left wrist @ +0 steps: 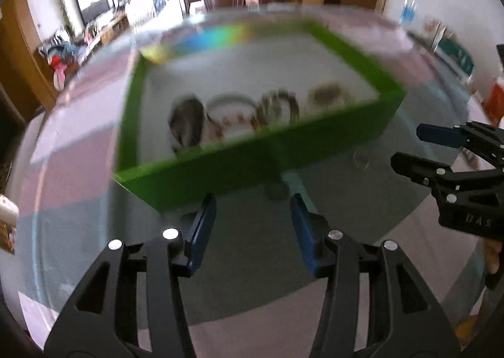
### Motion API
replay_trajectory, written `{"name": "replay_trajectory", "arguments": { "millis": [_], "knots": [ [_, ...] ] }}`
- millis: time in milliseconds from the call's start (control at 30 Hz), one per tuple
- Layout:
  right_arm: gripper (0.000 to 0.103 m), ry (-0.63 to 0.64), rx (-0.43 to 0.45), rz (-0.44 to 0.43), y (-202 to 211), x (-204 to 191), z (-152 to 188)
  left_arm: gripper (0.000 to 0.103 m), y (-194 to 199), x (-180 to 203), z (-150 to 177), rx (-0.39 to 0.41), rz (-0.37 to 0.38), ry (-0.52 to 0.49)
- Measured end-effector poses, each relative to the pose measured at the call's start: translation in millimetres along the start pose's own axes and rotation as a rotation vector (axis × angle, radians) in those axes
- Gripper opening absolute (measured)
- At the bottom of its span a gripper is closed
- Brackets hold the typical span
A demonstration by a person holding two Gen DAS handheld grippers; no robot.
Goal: Organize jewelry
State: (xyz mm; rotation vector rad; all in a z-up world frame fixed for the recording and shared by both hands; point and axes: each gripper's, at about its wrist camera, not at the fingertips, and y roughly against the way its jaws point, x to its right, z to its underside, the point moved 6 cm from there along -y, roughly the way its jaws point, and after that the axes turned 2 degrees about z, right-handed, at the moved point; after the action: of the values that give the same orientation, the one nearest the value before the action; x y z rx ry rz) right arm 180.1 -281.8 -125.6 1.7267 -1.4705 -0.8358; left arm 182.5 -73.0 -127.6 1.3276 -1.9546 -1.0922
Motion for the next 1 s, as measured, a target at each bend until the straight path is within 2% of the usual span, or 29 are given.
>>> {"name": "replay_trajectory", "arguments": {
  "millis": [133, 367, 467, 500, 533, 600, 633, 667, 833, 1000],
  "knots": [
    [0.055, 0.001, -0.037, -0.023, -20, -7, 5, 0.049, -28, 7, 1, -0.05, 0.0, 0.009],
    [0.053, 0.021, -0.009, 0.011, -33, -9, 9, 0.049, -41, 9, -6, -0.044, 0.021, 0.044],
    [0.044, 0.038, 0.021, 0.008, -35, -12, 8, 0.047, -44, 9, -8, -0.036, 0.022, 0.045],
    [0.036, 0.045, 0.03, 0.015, -35, -13, 8, 0.046, -43, 8, -9, -0.033, 0.022, 0.046],
    [0.028, 0.053, 0.038, 0.016, -35, -14, 7, 0.041, -43, 9, -9, -0.028, 0.022, 0.047],
    [0.022, 0.063, 0.041, 0.007, -34, -18, 9, 0.029, -42, 10, -7, -0.02, 0.023, 0.048],
    [0.021, 0.067, 0.042, 0.011, -33, -18, 11, 0.021, -41, 10, -7, -0.016, 0.024, 0.048],
    [0.021, 0.069, 0.04, 0.01, -33, -18, 11, 0.02, -41, 9, -7, -0.015, 0.028, 0.05],
    [0.021, 0.07, 0.008, 0.001, -26, -20, 17, 0.02, -36, 4, 0, -0.014, 0.022, 0.056],
    [0.021, 0.07, -0.027, -0.072, -11, -34, 27, 0.02, -19, -2, 24, -0.031, -0.002, 0.053]
  ]
}}
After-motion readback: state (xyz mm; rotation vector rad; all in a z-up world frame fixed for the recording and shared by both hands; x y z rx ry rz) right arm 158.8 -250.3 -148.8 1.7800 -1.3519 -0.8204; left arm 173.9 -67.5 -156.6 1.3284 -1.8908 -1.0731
